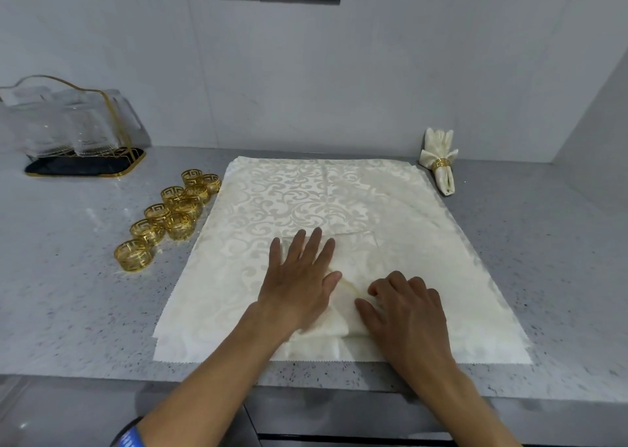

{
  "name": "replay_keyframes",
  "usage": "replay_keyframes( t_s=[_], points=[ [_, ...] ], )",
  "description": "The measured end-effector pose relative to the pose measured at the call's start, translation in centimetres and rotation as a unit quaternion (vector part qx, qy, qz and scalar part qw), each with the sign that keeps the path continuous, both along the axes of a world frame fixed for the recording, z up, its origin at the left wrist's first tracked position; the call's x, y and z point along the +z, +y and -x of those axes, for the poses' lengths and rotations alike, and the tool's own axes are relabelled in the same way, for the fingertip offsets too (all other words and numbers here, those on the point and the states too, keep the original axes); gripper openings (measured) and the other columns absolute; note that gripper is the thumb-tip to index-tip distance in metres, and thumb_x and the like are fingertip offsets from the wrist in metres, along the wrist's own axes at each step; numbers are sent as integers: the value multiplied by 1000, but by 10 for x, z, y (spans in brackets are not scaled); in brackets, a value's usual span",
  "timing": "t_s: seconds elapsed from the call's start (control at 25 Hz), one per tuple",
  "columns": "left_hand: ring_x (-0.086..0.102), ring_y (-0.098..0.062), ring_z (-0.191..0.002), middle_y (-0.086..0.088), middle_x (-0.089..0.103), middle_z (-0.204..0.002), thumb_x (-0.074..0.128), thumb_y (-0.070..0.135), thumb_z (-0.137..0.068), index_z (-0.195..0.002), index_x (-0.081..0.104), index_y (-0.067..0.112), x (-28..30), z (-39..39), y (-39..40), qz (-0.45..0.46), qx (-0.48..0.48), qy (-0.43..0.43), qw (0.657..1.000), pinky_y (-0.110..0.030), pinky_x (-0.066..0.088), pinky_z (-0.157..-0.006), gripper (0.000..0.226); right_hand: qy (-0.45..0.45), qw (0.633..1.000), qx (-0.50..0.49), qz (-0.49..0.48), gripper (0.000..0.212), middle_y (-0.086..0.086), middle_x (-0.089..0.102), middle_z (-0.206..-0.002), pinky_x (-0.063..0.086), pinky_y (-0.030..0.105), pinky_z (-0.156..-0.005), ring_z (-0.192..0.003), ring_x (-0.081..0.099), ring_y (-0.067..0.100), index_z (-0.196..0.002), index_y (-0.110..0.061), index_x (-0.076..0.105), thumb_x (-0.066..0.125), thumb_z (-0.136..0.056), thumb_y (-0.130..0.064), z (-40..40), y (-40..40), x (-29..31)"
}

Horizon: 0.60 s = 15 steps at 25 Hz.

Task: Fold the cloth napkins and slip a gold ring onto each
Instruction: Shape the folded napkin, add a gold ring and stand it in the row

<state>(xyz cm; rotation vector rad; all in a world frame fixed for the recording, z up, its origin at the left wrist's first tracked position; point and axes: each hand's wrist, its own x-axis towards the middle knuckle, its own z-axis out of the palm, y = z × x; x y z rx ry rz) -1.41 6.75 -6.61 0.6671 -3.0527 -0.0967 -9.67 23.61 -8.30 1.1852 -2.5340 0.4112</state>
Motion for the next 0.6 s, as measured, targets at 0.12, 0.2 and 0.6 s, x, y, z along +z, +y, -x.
replay_keyframes(
  t_s=[0.12, 0.2, 0.6],
  points=[
    [-16, -17, -150, 7, -13, -164, 9, 53, -103, -156, -3, 35, -15, 5, -9, -60, 15, -23, 998, -54, -5, -119, 58, -12, 999, 33, 18, 37, 1, 68, -93, 44, 38, -75, -85, 64, 28, -91, -19, 68, 44, -94, -47, 19, -24, 26],
    [-17, -15, -150, 8, -13, -164, 9, 53, -102, -156, -3, 37, -20, 4, -10, -70, 15, -18, 997, -54, -5, -119, 57, -77, 994, 70, -42, 52, 10, 51, -144, 36, 43, -107, -132, 48, 28, -135, -13, 53, 33, -102, -47, 45, -45, 32],
    [-18, -13, -149, 10, -13, -164, 7, 51, -103, -156, 1, 39, -22, 3, -12, -95, 13, 9, 995, -53, -9, -119, 54, -30, 988, 147, -40, 46, 2, 49, -147, 31, 35, -114, -136, 45, 22, -138, -14, 53, 36, -102, -37, 20, 5, 0]
  ],
)
